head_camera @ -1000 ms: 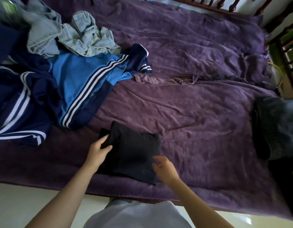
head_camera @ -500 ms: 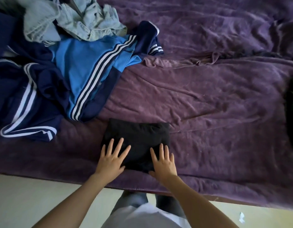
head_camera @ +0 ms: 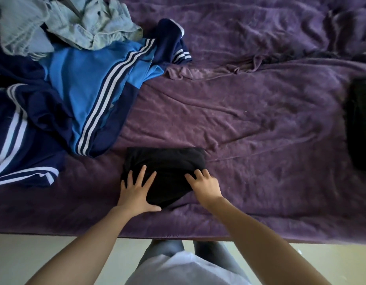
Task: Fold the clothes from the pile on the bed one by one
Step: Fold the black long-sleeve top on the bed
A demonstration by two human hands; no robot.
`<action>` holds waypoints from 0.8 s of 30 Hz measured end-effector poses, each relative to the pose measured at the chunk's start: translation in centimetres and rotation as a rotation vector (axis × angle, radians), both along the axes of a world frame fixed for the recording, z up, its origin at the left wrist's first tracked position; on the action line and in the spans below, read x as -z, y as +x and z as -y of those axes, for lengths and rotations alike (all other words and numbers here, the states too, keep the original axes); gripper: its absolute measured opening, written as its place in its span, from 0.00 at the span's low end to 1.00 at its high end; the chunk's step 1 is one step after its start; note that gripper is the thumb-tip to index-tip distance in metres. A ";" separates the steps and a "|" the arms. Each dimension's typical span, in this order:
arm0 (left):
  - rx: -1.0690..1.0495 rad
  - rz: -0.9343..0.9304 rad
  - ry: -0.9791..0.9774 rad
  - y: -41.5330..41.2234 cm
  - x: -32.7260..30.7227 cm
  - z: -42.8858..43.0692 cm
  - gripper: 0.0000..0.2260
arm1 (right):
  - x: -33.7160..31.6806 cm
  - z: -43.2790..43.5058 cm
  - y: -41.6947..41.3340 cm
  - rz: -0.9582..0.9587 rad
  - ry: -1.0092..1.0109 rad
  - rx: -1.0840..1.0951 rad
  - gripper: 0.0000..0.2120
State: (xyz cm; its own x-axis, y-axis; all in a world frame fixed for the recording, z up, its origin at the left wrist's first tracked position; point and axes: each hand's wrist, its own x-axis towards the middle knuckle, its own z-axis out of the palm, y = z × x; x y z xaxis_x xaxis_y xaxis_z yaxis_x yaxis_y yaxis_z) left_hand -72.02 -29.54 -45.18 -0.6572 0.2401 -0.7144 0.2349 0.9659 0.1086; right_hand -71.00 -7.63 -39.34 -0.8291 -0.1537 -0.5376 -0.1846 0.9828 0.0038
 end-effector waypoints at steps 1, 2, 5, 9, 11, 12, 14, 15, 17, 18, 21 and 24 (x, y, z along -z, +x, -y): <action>-0.011 -0.036 0.006 0.0 -0.7 -0.6 0.55 | -0.5 -0.4 -0.5 0.023 -0.066 0.024 0.29; 0.012 -0.125 0.026 0.1 -1.5 -1.2 0.58 | -0.5 -1.0 -0.7 0.005 -0.101 0.048 0.27; 0.178 -0.359 0.137 1.3 -3.5 -3.6 0.59 | -2.2 -3.3 -1.7 -0.050 -0.130 0.169 0.26; 0.093 -0.401 0.275 1.5 -5.5 -7.3 0.48 | -5.3 -6.9 -2.0 -0.061 -0.129 0.250 0.22; 0.085 -0.422 0.364 0.0 -6.5 -8.9 0.43 | -6.7 -8.9 -1.4 -0.061 -0.110 0.267 0.21; 0.103 -0.445 0.388 -0.8 -7.0 -9.6 0.40 | -7.2 -9.7 -1.0 -0.061 -0.102 0.286 0.21; 0.173 -0.495 0.420 -2.8 -8.4 -11.7 0.34 | -8.6 -12.0 -0.4 -0.093 -0.086 0.346 0.20; 0.208 -0.516 0.431 -3.7 -9.3 -12.8 0.33 | -9.4 -13.2 -0.2 -0.123 -0.082 0.371 0.19; 0.290 -0.537 0.438 -4.8 -11.4 -15.8 0.31 | -11.2 -16.0 0.5 -0.195 -0.079 0.402 0.20; 0.328 -0.549 0.436 -5.1 -12.3 -17.3 0.31 | -12.2 -17.5 0.8 -0.218 -0.071 0.408 0.21; 0.425 -0.601 0.434 -5.4 -15.1 -22.7 0.30 | -14.4 -22.6 2.3 -0.307 -0.054 0.443 0.22; 0.521 -0.684 0.451 -5.4 -17.5 -29.0 0.30 | -15.9 -28.5 4.5 -0.396 -0.029 0.489 0.22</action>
State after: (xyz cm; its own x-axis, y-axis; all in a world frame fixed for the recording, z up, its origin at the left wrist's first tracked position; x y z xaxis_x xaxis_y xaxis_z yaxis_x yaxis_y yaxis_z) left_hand -77.38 -0.57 -27.71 -0.6303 0.7763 0.0131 0.7714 0.6242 0.1238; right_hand -66.55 20.83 -23.40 -0.9426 0.2835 -0.1765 0.2959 0.9540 -0.0477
